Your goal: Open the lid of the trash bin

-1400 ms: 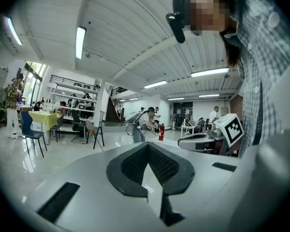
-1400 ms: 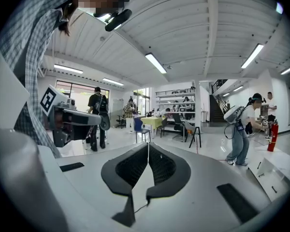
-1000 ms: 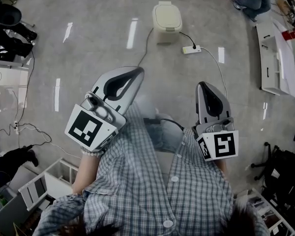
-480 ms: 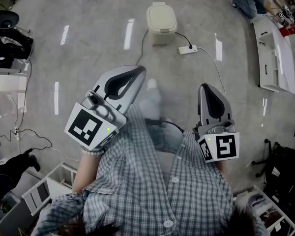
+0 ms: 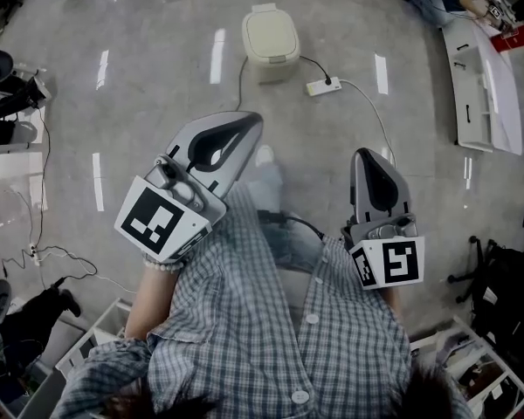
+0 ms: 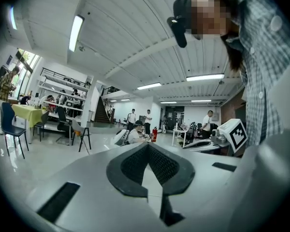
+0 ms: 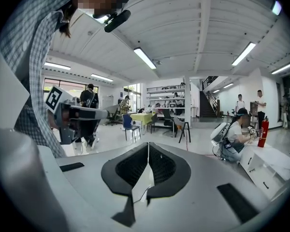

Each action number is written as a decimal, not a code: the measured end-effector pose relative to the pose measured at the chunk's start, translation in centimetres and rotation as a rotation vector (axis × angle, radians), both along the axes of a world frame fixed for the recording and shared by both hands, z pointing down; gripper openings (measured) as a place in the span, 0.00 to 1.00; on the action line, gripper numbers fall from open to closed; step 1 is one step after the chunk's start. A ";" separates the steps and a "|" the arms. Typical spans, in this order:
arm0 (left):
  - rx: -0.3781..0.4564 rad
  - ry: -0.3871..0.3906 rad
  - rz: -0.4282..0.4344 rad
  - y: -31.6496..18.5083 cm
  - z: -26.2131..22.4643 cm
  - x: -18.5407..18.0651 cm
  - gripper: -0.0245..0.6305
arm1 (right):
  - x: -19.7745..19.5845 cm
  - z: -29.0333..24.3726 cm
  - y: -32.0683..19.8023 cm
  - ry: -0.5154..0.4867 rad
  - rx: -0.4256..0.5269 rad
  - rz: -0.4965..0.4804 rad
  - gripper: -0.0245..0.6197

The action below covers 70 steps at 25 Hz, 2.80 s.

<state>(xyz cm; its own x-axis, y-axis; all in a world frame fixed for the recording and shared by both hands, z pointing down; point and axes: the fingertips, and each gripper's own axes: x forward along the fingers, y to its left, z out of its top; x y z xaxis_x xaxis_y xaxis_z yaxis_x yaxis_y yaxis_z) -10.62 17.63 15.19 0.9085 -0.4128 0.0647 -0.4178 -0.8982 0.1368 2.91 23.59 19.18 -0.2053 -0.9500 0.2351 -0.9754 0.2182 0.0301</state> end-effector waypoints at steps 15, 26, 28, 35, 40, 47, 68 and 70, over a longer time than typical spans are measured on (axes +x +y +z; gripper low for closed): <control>-0.028 -0.009 0.035 -10.1 0.5 3.3 0.04 | 0.9 0.3 -9.5 0.050 -0.042 -0.060 0.07; -0.029 0.014 -0.009 -14.3 0.9 2.9 0.04 | 2.0 1.6 -14.6 0.028 -0.079 -0.065 0.07; -0.044 -0.010 -0.020 -14.7 1.4 2.6 0.04 | 2.0 1.7 -15.2 0.025 -0.084 -0.073 0.07; -0.067 -0.049 -0.082 -15.5 2.3 2.0 0.04 | 1.7 1.8 -16.3 0.043 -0.103 -0.147 0.07; -0.093 -0.067 -0.143 -16.4 3.1 2.2 0.04 | 2.6 2.3 -18.1 0.032 -0.117 -0.214 0.07; -0.129 -0.096 -0.198 -17.8 5.1 4.3 0.04 | 4.5 4.1 -19.7 0.052 -0.165 -0.323 0.07; -0.218 -0.239 -0.182 -22.8 17.4 10.1 0.04 | 8.1 14.8 -27.4 0.025 -0.241 -0.393 0.07; -0.224 -0.239 -0.180 -23.3 18.9 10.7 0.04 | 8.6 15.8 -27.7 0.024 -0.248 -0.391 0.07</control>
